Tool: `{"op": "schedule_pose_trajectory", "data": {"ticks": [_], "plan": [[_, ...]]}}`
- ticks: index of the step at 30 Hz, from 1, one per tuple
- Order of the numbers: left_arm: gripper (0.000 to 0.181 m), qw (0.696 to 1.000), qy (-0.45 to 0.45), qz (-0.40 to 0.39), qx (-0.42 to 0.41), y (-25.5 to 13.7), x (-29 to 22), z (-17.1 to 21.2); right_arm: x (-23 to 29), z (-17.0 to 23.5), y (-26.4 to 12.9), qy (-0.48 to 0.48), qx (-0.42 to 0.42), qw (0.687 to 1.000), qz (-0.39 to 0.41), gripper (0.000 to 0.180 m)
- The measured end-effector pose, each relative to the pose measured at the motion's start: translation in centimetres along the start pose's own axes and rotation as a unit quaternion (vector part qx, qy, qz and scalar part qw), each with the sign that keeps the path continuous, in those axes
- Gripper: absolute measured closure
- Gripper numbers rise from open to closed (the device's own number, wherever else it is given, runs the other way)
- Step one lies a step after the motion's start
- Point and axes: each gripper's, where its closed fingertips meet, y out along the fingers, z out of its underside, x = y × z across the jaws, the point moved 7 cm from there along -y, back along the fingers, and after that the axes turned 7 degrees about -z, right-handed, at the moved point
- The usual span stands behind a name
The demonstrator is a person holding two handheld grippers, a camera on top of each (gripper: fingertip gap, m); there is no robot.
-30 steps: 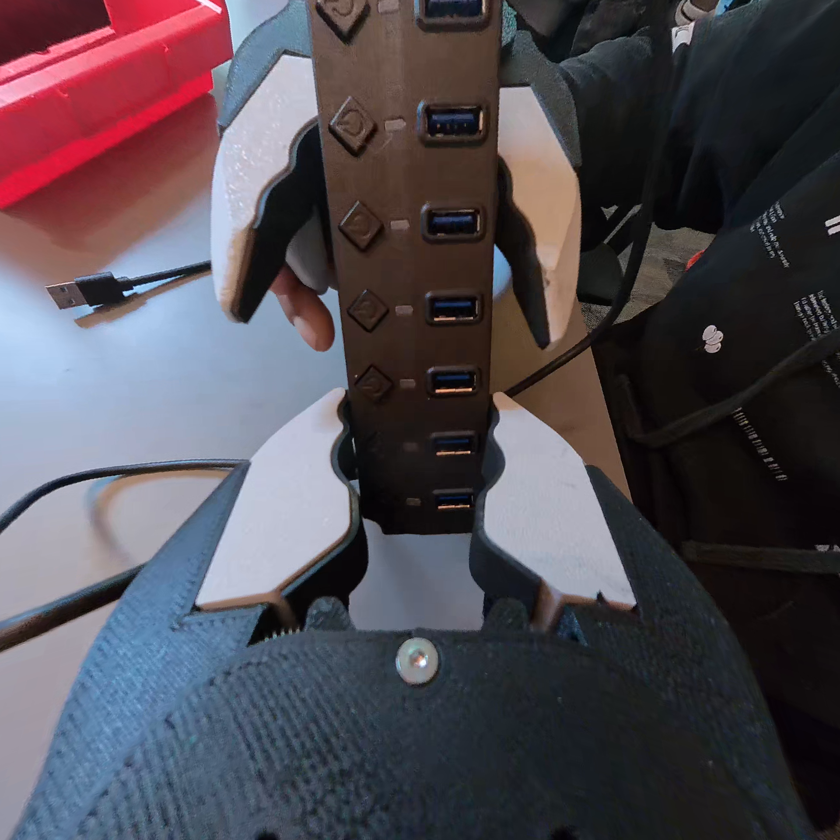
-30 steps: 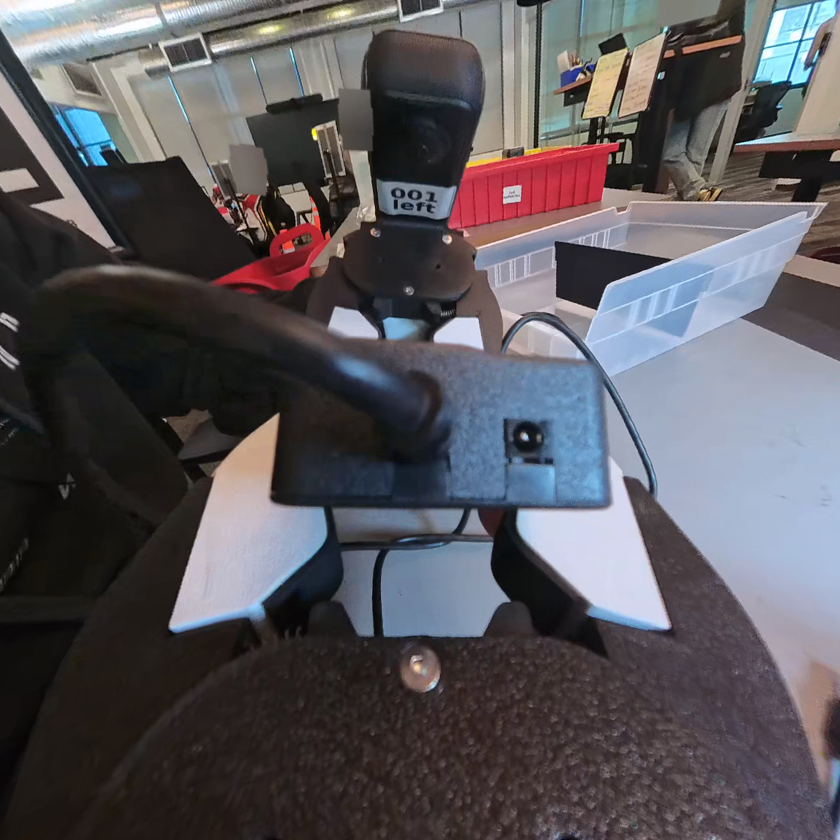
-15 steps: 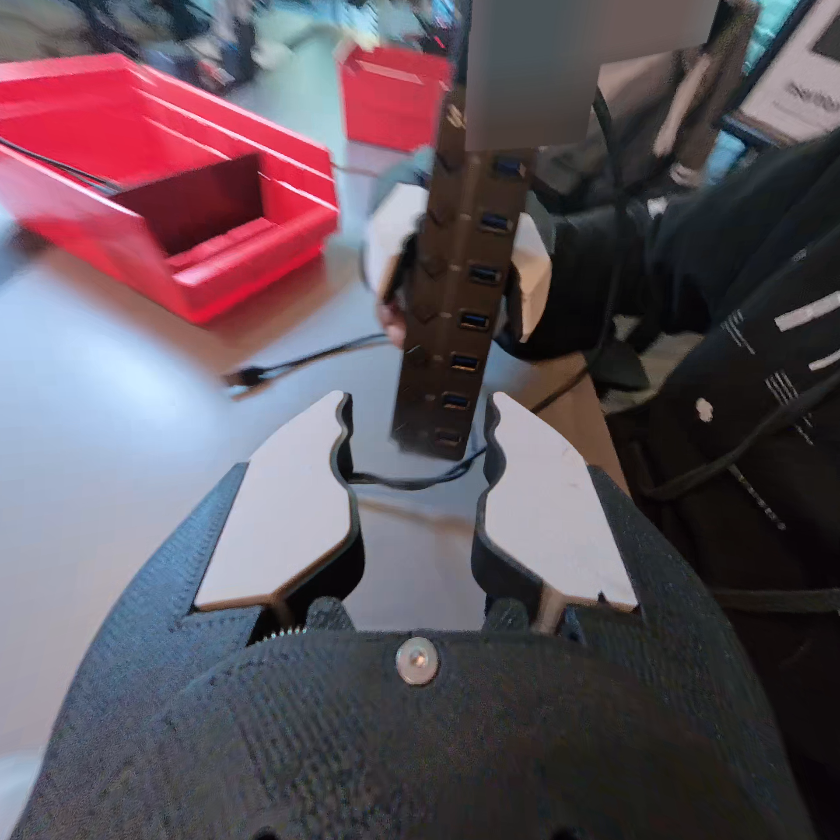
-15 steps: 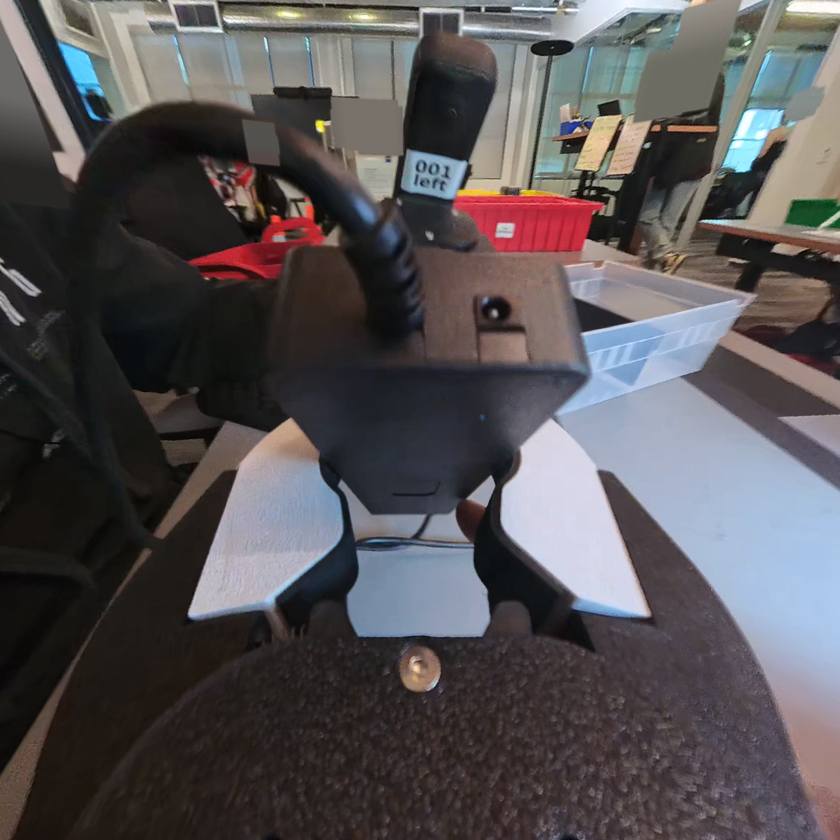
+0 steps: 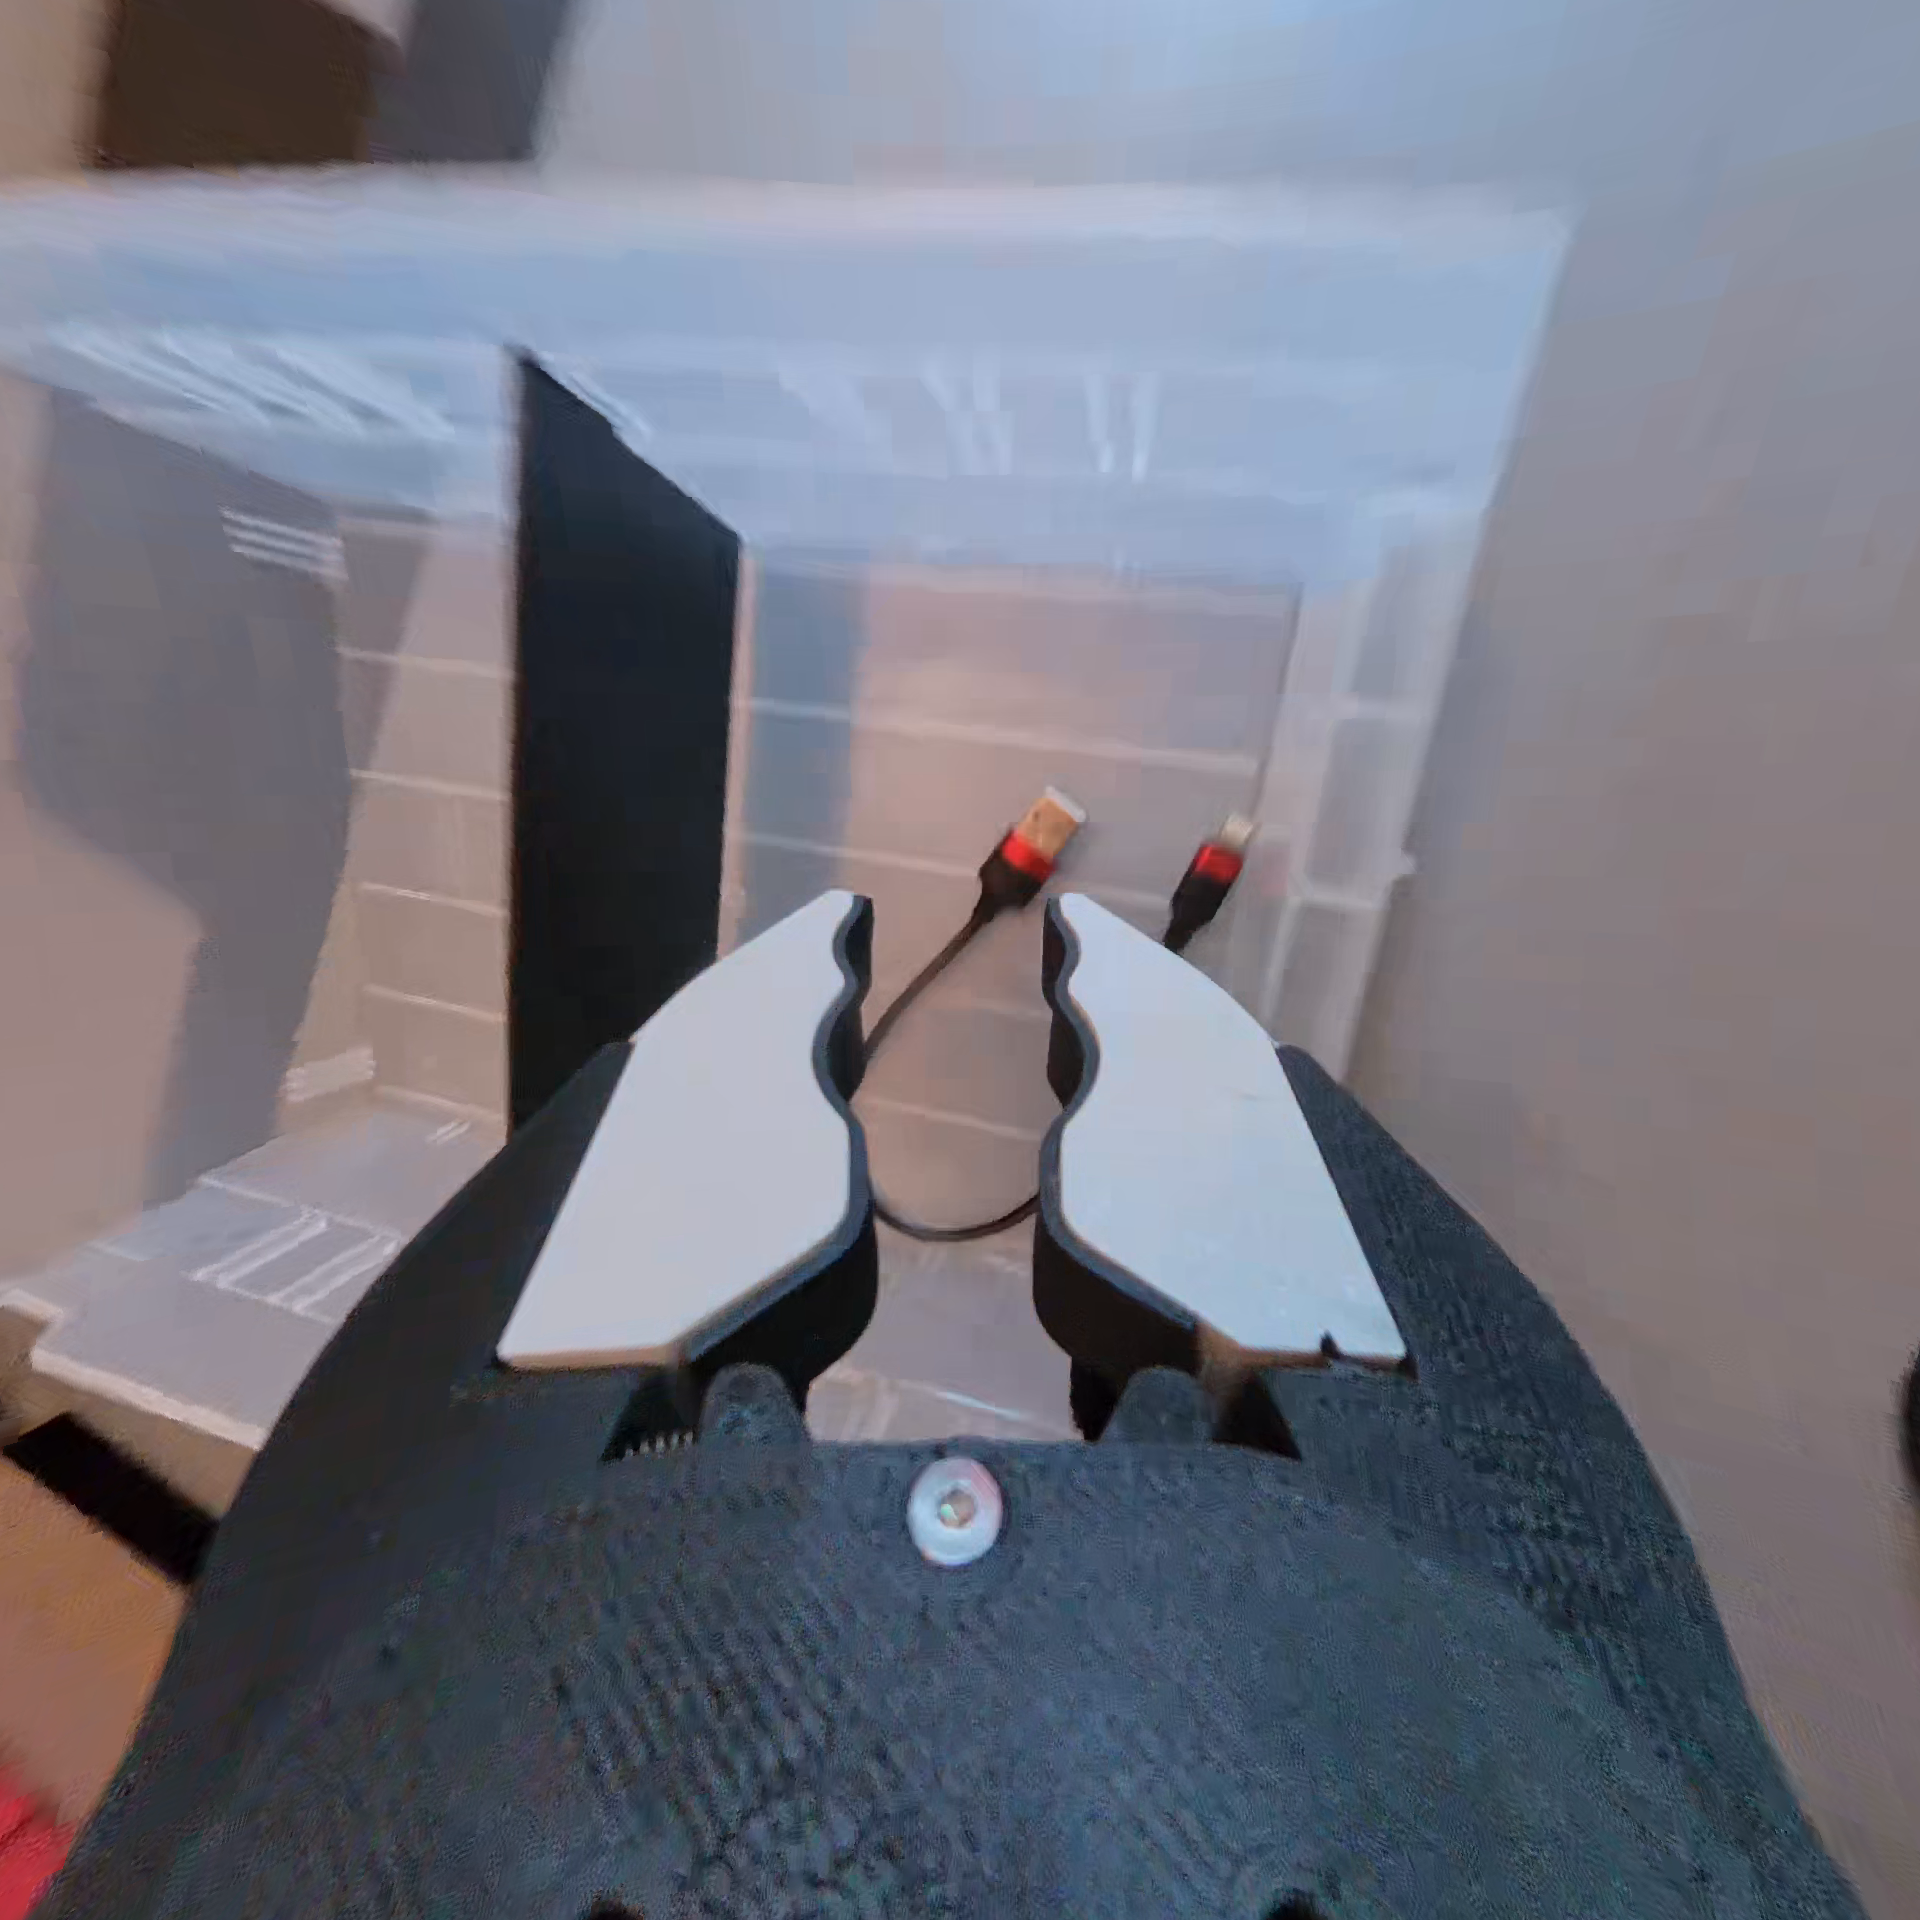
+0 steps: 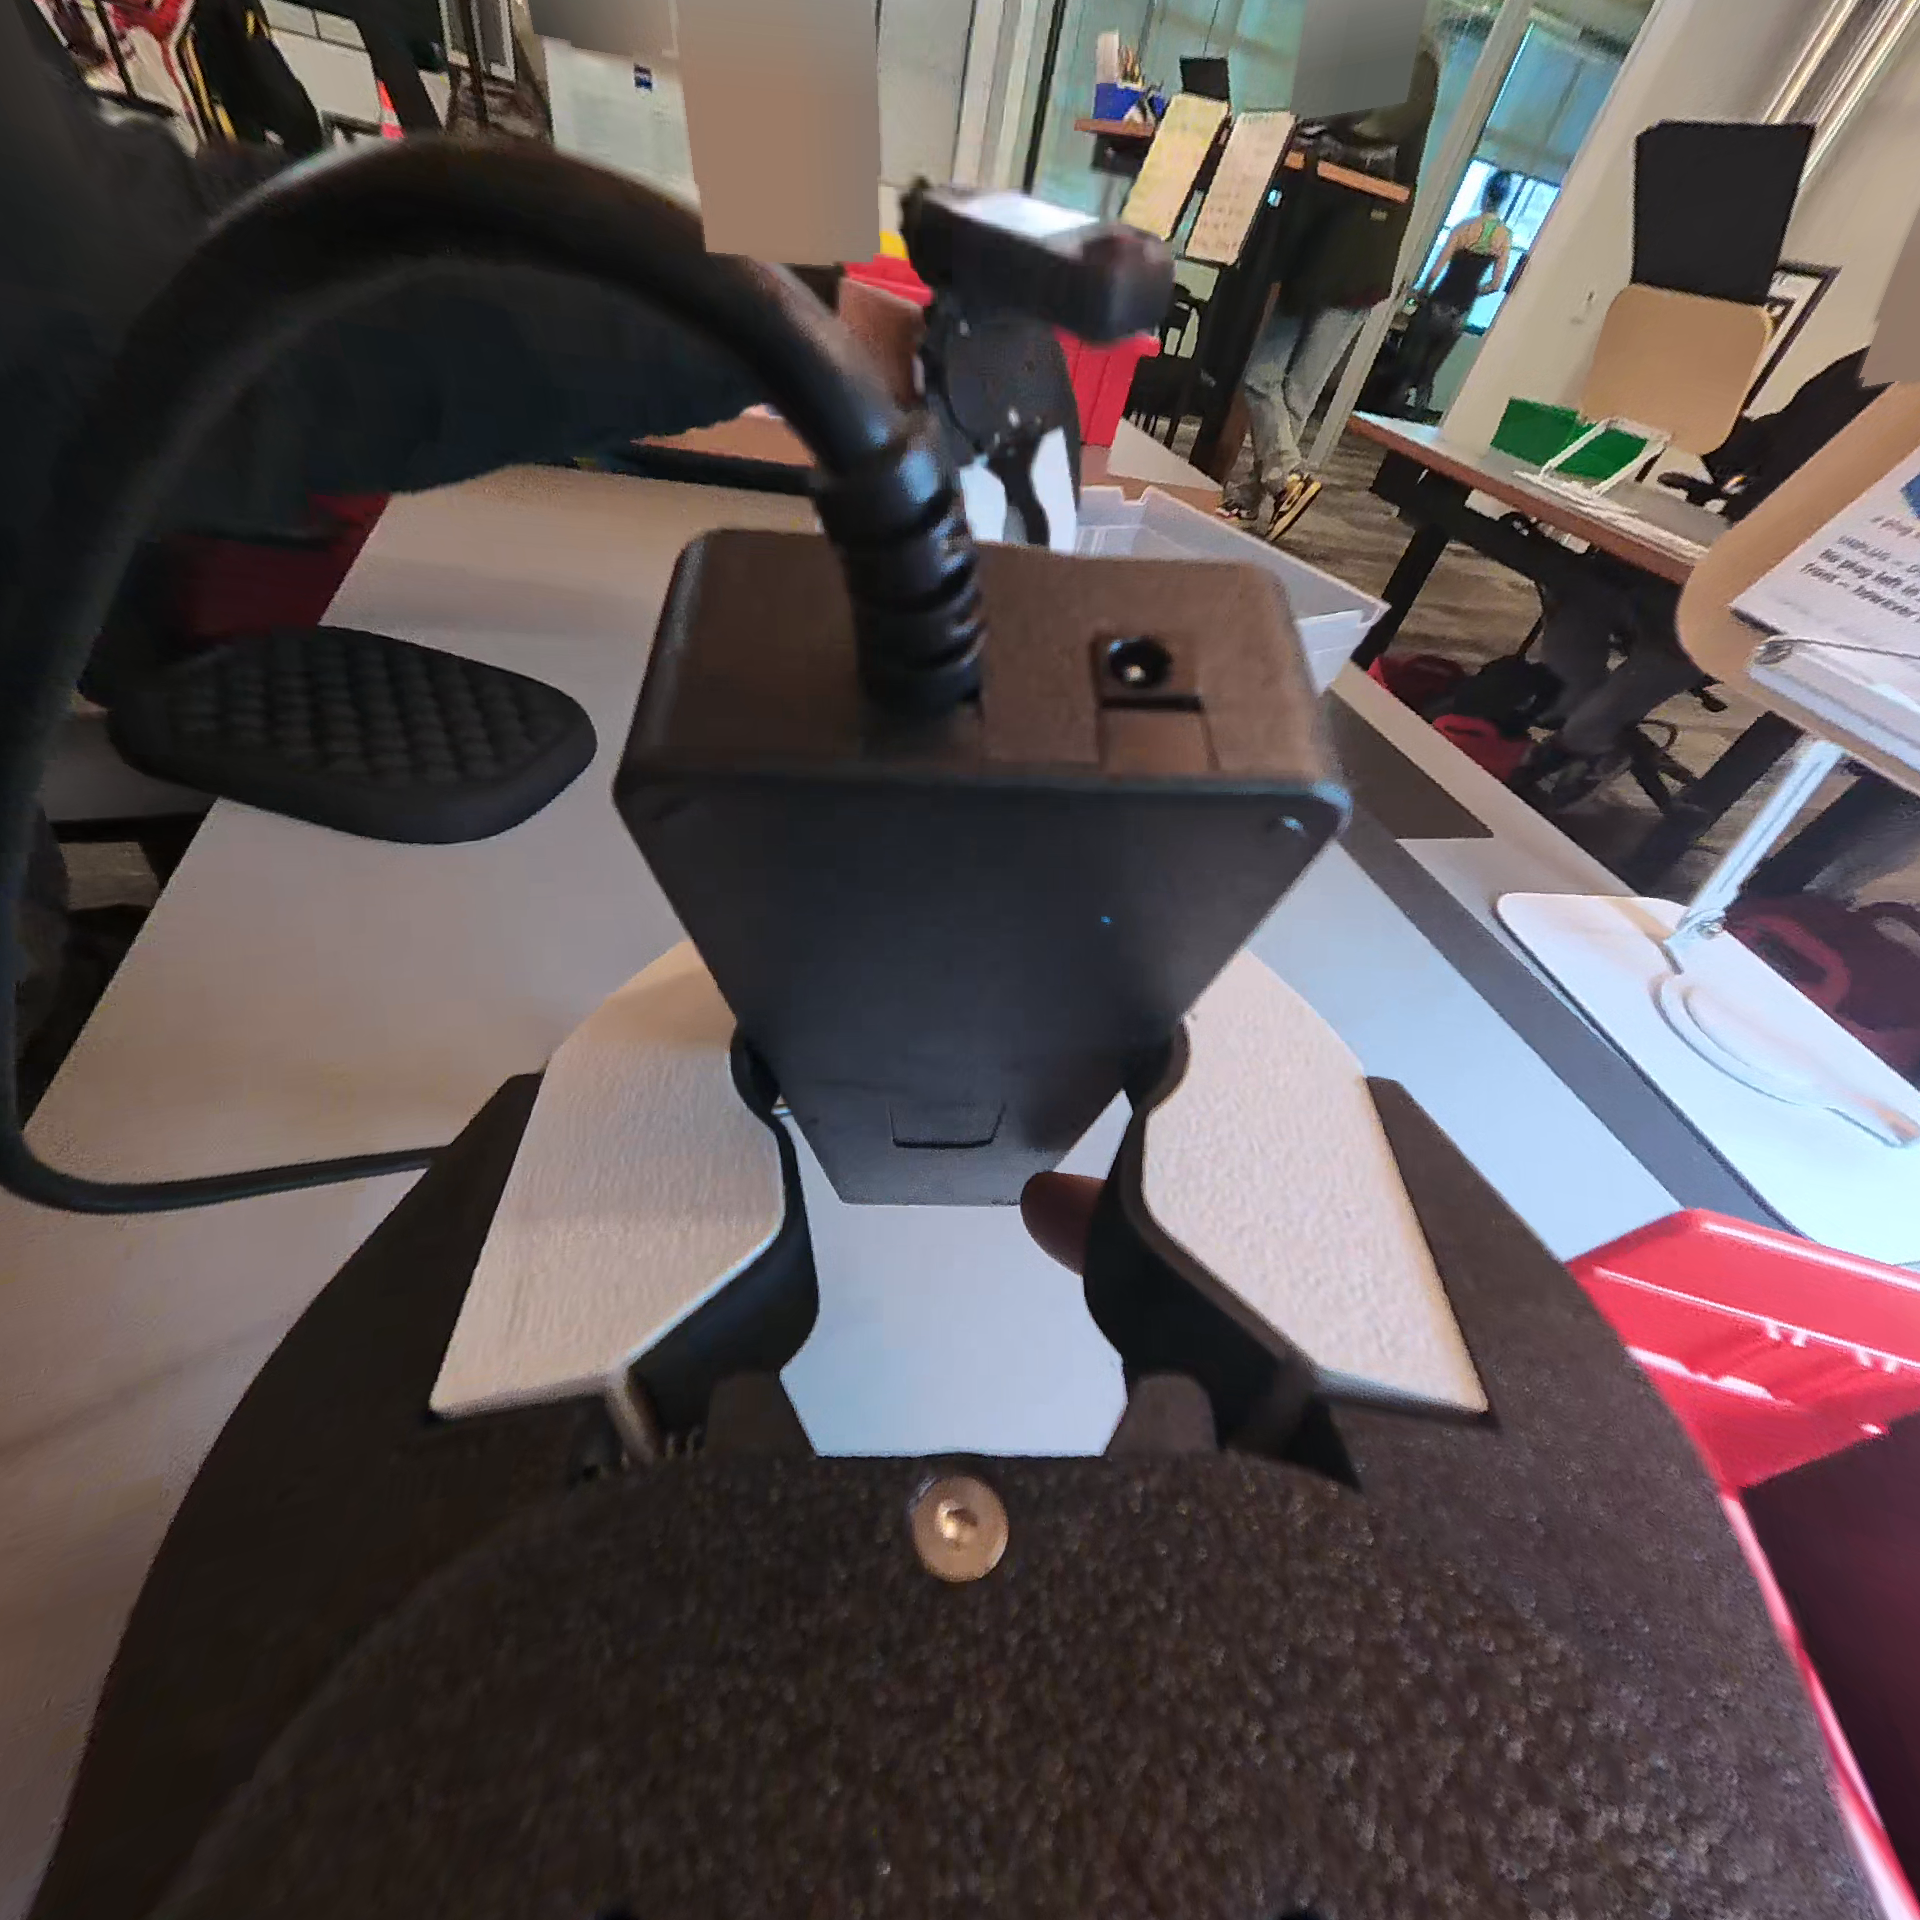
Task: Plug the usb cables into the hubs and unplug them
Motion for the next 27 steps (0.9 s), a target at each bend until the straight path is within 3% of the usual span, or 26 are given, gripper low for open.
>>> {"op": "schedule_pose_trajectory", "data": {"ticks": [1, 3, 8, 13, 18, 21, 27], "plan": [[0.149, 0.999, 0.023, 0.008, 0.036, 1.2, 0.0, 0.4, 0.0, 0.1, 0.1, 0.002, 0.001, 1.000, -0.003, 0.115], [0.148, 0.995, 0.055, 0.023, 0.085, 3.1, 0.2, 0.9, 0.0, 0.3, 0.1, 0.004, 0.002, 1.000, -0.003, 0.115], [0.147, 0.986, 0.089, 0.082, 0.118, 5.3, 0.3, 1.6, -0.4, 0.6, -0.4, 0.023, -0.015, 1.000, -0.007, 0.115], [0.167, 0.984, 0.078, 0.142, 0.073, 5.6, -0.5, 1.0, -0.7, 0.8, -0.6, 0.040, -0.028, 0.999, -0.015, 0.115], [0.168, 0.989, 0.043, 0.134, 0.046, 5.3, -0.8, 0.8, -0.7, 0.9, -0.5, 0.040, -0.031, 0.999, -0.019, 0.115], [0.168, 0.995, 0.020, 0.103, 0.002, 1.9, -0.3, 0.1, -0.4, 0.7, -0.6, 0.031, -0.037, 0.998, -0.029, 0.115], [0.168, 0.992, -0.002, 0.057, -0.110, -10.8, -1.0, -4.7, 0.6, -0.1, -0.4, 0.020, -0.054, 0.996, -0.062, 0.116]]}}
